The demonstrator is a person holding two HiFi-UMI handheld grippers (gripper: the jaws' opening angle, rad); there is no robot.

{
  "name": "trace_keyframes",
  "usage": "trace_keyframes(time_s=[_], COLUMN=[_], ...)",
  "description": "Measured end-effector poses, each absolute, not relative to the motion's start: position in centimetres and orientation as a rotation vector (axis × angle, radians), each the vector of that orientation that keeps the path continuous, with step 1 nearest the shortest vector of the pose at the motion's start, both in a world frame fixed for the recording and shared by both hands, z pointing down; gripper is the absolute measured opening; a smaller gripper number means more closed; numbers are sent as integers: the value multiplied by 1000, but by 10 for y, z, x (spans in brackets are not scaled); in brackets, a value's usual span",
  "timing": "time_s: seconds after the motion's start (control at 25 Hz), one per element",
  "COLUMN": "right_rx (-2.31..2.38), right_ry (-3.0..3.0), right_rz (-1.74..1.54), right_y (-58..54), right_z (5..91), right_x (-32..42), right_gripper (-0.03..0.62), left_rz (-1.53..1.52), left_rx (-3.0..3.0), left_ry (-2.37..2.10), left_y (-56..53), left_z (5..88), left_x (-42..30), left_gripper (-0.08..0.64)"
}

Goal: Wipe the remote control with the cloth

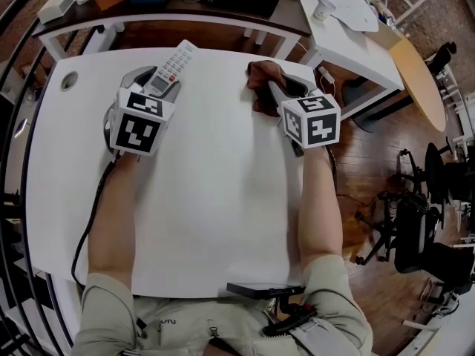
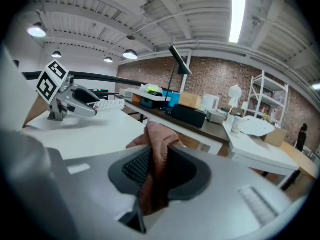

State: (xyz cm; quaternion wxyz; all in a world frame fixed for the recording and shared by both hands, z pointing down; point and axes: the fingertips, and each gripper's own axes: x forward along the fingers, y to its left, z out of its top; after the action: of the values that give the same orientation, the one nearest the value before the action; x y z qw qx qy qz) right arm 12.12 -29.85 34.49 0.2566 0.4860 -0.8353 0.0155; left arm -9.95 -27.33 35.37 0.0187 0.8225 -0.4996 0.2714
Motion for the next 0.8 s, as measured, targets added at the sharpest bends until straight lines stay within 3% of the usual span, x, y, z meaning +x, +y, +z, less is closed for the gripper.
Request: trace_keyframes(time_s=[0.8], right_rx=[1618], right_ry=[-2504], right_rz=[-653], right_y=[-218], right_z=[159], right_x=[102], right_gripper=[77], left_rz=[481], left_rx=[3043], left_ry=[-1760], left_y=[-218], left_z=[234], left_x=[-31], left_gripper=[242])
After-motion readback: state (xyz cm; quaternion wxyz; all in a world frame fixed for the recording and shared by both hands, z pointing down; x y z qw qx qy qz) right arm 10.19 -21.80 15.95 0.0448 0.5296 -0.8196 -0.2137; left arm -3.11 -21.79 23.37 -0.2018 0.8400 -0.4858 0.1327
